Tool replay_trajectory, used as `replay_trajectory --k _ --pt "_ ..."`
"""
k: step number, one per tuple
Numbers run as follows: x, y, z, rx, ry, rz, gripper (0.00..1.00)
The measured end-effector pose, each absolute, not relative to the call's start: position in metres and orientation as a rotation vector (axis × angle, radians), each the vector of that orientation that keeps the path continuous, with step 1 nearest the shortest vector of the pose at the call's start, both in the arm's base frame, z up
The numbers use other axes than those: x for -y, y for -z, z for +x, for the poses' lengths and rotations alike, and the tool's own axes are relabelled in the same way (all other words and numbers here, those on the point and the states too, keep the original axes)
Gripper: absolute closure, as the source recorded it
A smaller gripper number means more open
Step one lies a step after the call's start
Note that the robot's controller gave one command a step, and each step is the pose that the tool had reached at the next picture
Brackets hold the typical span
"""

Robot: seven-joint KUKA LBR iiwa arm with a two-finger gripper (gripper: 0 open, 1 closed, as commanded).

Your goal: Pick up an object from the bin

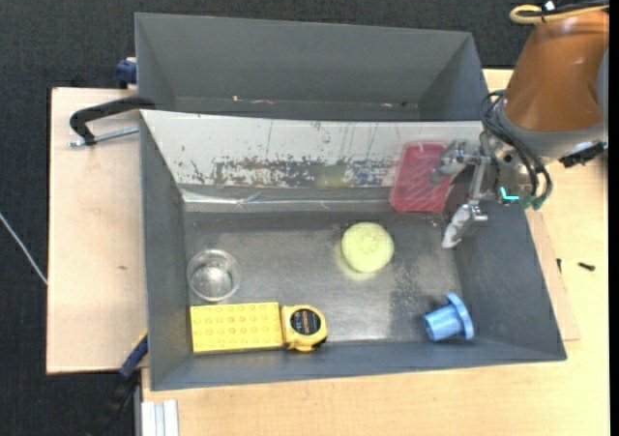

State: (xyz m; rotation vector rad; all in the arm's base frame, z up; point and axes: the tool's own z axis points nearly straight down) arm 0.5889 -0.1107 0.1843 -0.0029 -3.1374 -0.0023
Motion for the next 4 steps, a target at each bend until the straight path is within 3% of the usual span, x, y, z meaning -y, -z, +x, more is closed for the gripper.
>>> replay_trajectory --k 1,2,3,4 --pt "0.110 -0.189 0.591 3.145 0.000 0.000 0.00" --pt "0.055 -0.108 0.581 3.146 0.000 0.119 0.00" --pt "0.036 -0.097 0.581 3.134 0.002 0.235 0.00" --pt "0.030 -0.105 0.599 3.143 0.001 0.200 0.00"
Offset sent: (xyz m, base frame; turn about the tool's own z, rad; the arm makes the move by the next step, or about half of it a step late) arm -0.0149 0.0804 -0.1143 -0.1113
